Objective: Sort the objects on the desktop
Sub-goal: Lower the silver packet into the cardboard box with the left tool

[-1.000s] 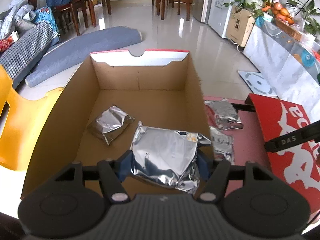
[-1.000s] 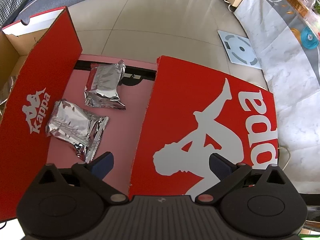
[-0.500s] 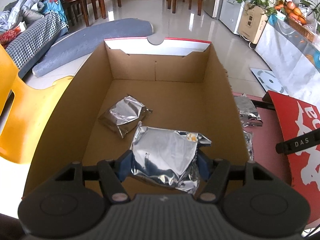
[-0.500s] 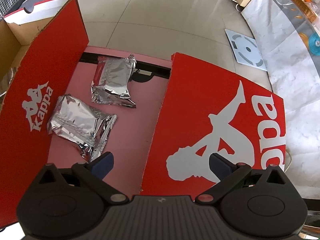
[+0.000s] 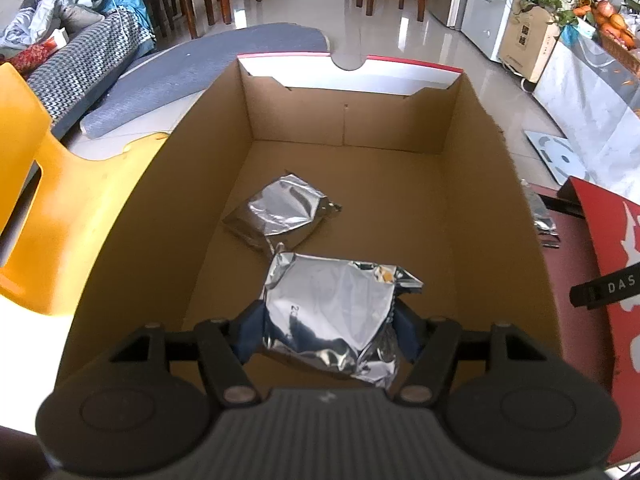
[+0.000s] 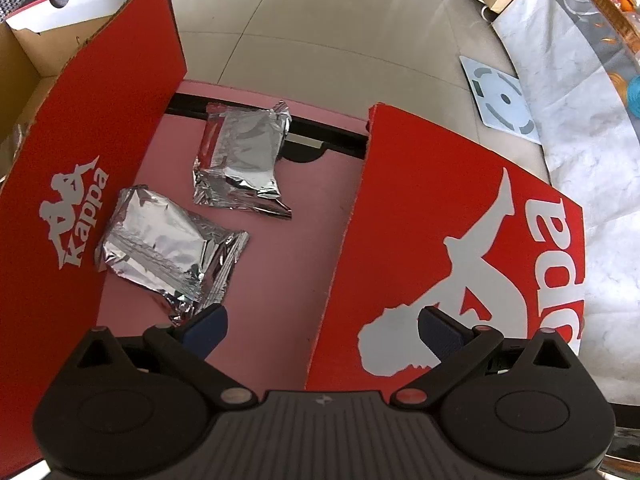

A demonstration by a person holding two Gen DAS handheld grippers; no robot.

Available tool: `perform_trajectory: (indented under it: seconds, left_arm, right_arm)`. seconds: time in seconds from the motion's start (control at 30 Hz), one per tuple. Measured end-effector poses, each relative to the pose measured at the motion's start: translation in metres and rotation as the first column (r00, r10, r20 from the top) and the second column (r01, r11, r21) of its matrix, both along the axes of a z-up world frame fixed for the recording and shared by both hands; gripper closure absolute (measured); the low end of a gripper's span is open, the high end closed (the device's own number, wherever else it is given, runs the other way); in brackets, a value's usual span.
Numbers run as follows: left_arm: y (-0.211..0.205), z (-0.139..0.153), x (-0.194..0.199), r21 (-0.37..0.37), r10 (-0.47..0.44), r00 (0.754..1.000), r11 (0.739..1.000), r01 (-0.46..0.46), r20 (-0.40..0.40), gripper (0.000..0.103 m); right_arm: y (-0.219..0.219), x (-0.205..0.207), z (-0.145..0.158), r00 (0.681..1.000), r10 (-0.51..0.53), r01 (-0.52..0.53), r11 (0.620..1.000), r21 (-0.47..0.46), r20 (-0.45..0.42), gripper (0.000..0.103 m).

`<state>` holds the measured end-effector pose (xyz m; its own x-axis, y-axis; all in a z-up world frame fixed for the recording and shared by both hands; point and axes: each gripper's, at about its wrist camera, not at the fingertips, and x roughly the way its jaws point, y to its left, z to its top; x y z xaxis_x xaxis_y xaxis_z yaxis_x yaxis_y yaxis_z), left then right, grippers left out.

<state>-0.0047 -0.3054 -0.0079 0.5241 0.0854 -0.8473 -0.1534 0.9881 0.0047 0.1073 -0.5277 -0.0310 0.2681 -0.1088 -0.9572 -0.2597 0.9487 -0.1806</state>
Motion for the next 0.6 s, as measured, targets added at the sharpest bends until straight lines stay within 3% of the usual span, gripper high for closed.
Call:
perform_trajectory:
  seconds: [0.6]
  left_arm:
    - [0.018, -0.015, 0.006, -0.002, 0.064, 0.996, 0.998, -0.064, -0.058, 0.037]
  right_arm:
    - [0.027, 0.007, -0.010, 0.999, 0.046, -0.046, 0.999, -0.007, -0.020, 0.002]
